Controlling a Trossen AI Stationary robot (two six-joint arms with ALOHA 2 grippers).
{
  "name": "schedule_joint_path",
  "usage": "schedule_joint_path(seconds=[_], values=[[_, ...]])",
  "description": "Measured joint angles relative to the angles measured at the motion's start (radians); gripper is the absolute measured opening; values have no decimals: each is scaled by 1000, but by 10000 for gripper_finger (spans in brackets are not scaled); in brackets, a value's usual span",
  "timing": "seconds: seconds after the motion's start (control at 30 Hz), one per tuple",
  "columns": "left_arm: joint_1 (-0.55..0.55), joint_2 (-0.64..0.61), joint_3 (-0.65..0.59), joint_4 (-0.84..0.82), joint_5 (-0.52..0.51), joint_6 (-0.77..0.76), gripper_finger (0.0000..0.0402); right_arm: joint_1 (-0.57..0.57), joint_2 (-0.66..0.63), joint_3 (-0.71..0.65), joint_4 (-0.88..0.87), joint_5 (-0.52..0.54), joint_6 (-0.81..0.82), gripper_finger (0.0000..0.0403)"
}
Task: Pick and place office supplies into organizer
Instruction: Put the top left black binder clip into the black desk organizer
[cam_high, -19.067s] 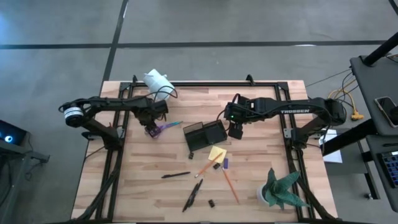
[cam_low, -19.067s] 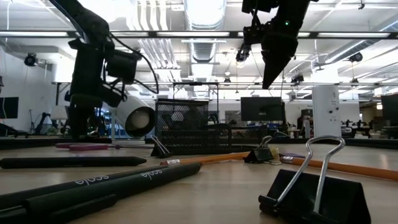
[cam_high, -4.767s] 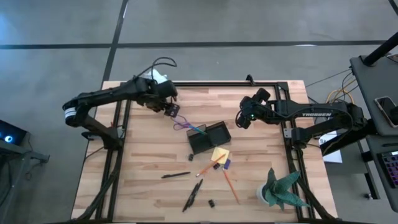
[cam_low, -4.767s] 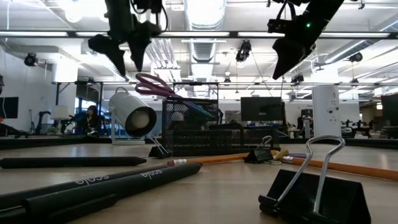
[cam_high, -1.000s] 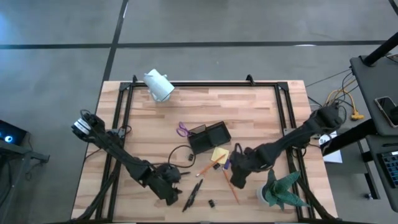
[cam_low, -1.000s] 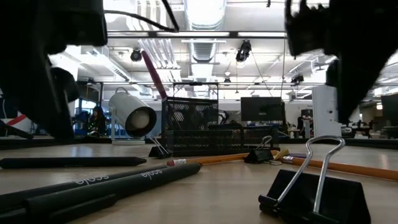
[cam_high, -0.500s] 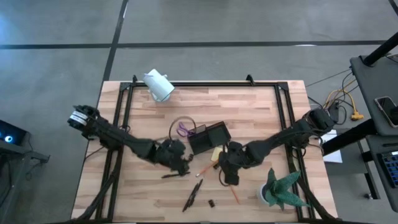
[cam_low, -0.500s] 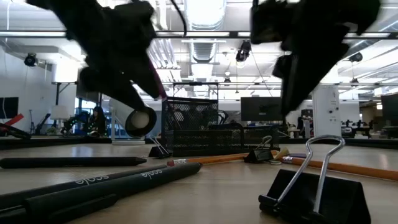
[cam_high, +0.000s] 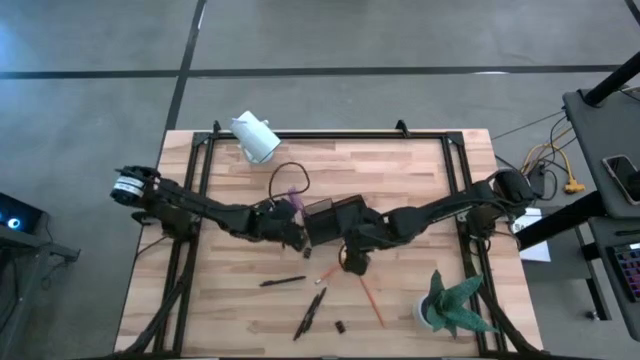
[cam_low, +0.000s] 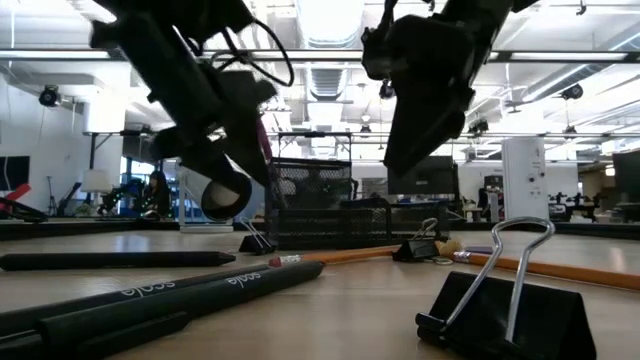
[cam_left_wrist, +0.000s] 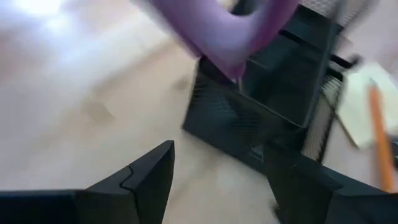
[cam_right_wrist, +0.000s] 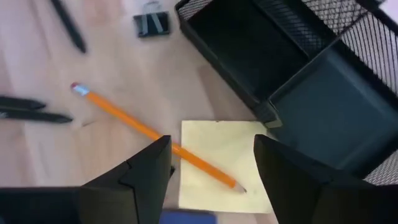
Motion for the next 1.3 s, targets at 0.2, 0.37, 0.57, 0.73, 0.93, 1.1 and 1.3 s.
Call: schedule_joint_path(seconds=[0.2,0.37,0.57,0.73,0.93,1.1,1.3], values=[[85,2,-1,-2,-62,79,226,-27,0,12,-4,52,-2,221],[113,-16,-1,-44,34,141,226,-40,-1,12,-16,-9,-4,221],[-48,-132,-39,-100,147,223,226,-14,-1,12,-14,-77,-35,221],[-110,-187,-158,130,392,-95,226,-16,-2,12,-25,-76,-40,221],[-106,-177,-274,401,369,-453,226,-8,-2,12,-43,-75,0,221],[-86,-163,-277,376,320,-451,226,4,-2,12,-69,-74,6,221],[-86,-83,-248,383,324,-454,226,17,-3,12,-95,-66,34,221]])
